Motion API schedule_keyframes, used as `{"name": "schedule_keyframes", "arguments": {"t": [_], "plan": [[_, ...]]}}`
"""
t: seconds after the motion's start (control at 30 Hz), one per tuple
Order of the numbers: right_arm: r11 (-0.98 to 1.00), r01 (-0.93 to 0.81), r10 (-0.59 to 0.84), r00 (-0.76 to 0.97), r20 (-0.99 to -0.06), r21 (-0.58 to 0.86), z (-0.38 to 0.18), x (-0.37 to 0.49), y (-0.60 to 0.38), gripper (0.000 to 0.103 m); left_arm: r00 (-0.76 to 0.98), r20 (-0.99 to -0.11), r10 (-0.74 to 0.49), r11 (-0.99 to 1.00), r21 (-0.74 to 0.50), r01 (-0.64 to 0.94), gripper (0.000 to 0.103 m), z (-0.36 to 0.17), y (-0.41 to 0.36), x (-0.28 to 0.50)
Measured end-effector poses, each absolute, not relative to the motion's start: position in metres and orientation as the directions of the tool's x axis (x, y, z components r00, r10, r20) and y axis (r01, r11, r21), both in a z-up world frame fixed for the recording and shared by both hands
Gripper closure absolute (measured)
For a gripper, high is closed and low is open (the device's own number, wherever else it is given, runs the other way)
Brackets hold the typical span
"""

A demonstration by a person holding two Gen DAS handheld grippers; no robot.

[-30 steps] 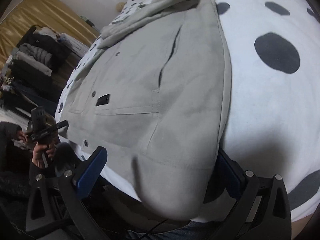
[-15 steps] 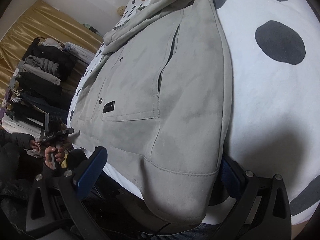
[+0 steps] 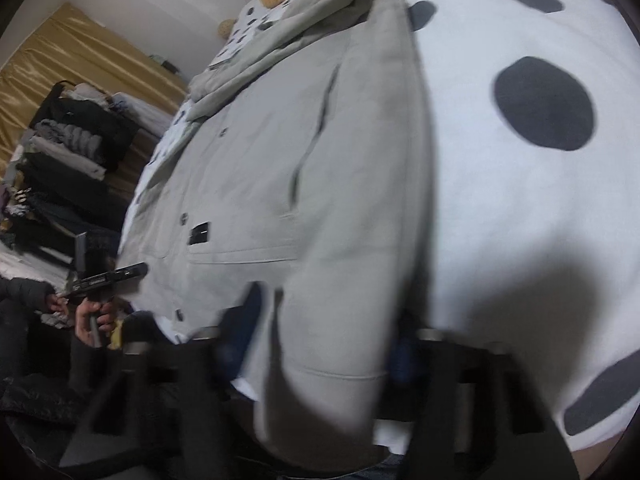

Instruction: Fold large clothes

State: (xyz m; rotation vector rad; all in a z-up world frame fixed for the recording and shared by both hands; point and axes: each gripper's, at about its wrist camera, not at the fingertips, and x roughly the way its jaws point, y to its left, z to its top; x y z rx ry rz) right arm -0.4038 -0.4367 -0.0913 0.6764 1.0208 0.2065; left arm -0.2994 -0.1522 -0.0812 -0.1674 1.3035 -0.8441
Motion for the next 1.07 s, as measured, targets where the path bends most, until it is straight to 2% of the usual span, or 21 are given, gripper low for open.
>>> {"name": "schedule_keyframes", "arguments": {"t": [0.07,0.27,0.3,0.43,0.5,0.6,0.67,0.7,0.73,0.77,0.8,0.83,0.87,0.97,1.0,1.03,1.07], "plan": [[0.766,0.134,0.484,0.523,-0.701,0.629,-0.093,-0.406,-0.44,0.06,0.019,-0.778,-0.628,0.7,-0.554,0.451,0.071,-0.083,-0.151,-0.3],[0.79,0.134,0.478,0.476,-0.738,0.598,-0.093,-0.398,-0.436,0.056,0.035,-0.794,-0.607,0.706,-0.519,0.482,0.069,-0.083,-0.159,-0.302],[0.787,0.131,0.485,0.473,-0.736,0.603,-0.091,-0.397,-0.435,0.056,0.036,-0.792,-0.609,0.702,-0.518,0.488,0.071,-0.083,-0.16,-0.304],[0.71,0.13,0.558,0.495,-0.666,0.692,-0.085,-0.404,-0.446,0.07,-0.006,-0.749,-0.662,0.663,-0.59,0.461,0.089,-0.083,-0.157,-0.304],[0.672,0.146,0.583,0.5,-0.64,0.726,-0.085,-0.407,-0.451,0.072,-0.024,-0.74,-0.672,0.648,-0.603,0.465,0.093,-0.08,-0.159,-0.303],[0.652,0.156,0.599,0.493,-0.631,0.742,-0.083,-0.406,-0.451,0.073,-0.027,-0.729,-0.684,0.631,-0.61,0.479,0.093,-0.071,-0.159,-0.302],[0.646,0.136,0.614,0.493,-0.616,0.752,-0.08,-0.403,-0.449,0.073,-0.045,-0.729,-0.683,0.638,-0.625,0.449,0.086,-0.075,-0.161,-0.299],[0.628,0.148,0.627,0.484,-0.61,0.764,-0.083,-0.401,-0.449,0.073,-0.049,-0.768,-0.639,0.668,-0.585,0.461,0.07,-0.08,-0.166,-0.3],[0.642,0.167,0.619,0.463,-0.635,0.748,-0.088,-0.398,-0.447,0.066,-0.064,-0.782,-0.621,0.674,-0.574,0.465,0.055,-0.086,-0.17,-0.302],[0.664,0.183,0.602,0.445,-0.663,0.725,-0.093,-0.397,-0.443,0.053,-0.083,-0.777,-0.624,0.666,-0.584,0.465,0.048,-0.09,-0.171,-0.304],[0.67,0.192,0.6,0.43,-0.675,0.717,-0.097,-0.396,-0.442,0.046,-0.097,-0.759,-0.643,0.646,-0.606,0.464,0.035,-0.092,-0.173,-0.308],[0.645,0.188,0.63,0.417,-0.655,0.741,-0.103,-0.396,-0.44,0.031,-0.099,-0.736,-0.67,0.622,-0.629,0.467,0.023,-0.091,-0.173,-0.31],[0.618,0.183,0.658,0.413,-0.63,0.765,-0.106,-0.396,-0.438,0.023,-0.102,-0.722,-0.685,0.607,-0.642,0.469,0.02,-0.09,-0.174,-0.312],[0.61,0.173,0.662,0.426,-0.617,0.773,-0.107,-0.395,-0.433,0.023,-0.1,-0.719,-0.688,0.611,-0.647,0.456,0.023,-0.092,-0.177,-0.308],[0.611,0.168,0.661,0.429,-0.615,0.774,-0.106,-0.394,-0.431,0.025,-0.095,-0.715,-0.693,0.615,-0.654,0.44,0.033,-0.093,-0.175,-0.303],[0.62,0.17,0.651,0.435,-0.623,0.766,-0.103,-0.393,-0.43,0.036,-0.09,-0.72,-0.688,0.626,-0.652,0.429,0.048,-0.093,-0.174,-0.301],[0.636,0.168,0.639,0.434,-0.636,0.753,-0.101,-0.393,-0.429,0.052,-0.082,-0.728,-0.681,0.639,-0.645,0.42,0.056,-0.092,-0.168,-0.298]]}}
